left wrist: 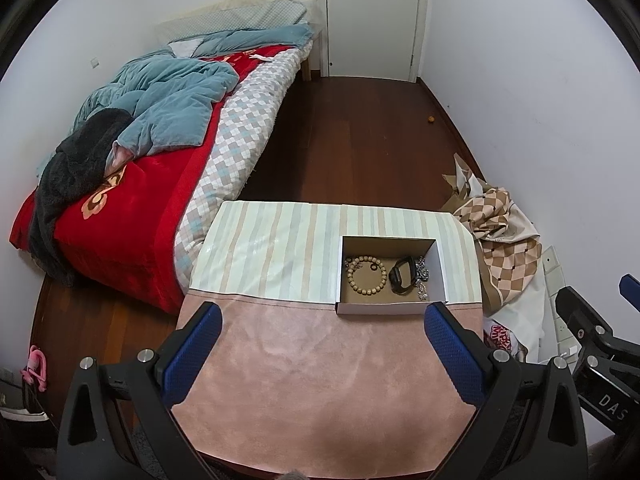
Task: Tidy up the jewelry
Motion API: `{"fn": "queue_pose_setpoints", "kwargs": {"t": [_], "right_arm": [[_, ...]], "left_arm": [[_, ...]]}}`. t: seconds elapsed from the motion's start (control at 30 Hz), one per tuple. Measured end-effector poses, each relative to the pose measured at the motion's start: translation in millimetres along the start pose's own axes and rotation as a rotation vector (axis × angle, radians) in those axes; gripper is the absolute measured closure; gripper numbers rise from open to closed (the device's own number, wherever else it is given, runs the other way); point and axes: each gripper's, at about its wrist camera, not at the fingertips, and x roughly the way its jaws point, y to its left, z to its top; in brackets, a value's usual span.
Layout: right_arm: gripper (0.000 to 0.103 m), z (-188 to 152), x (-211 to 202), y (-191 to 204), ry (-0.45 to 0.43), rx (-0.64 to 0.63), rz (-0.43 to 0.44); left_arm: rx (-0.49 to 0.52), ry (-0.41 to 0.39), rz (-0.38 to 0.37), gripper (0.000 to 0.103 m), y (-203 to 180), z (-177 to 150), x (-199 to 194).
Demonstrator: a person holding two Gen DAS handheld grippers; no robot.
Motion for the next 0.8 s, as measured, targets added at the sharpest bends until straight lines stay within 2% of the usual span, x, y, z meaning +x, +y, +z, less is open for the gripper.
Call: {"fn": "queue_pose_setpoints", "kwargs": {"t": [0.8], "right_arm": [[0.0,-2.3,-2.0,-1.1,0.0,0.002,0.002]], "left_arm": [[0.005,-0.005,-0.008,0.0,-5.4,-3.6,-9.3]]}}
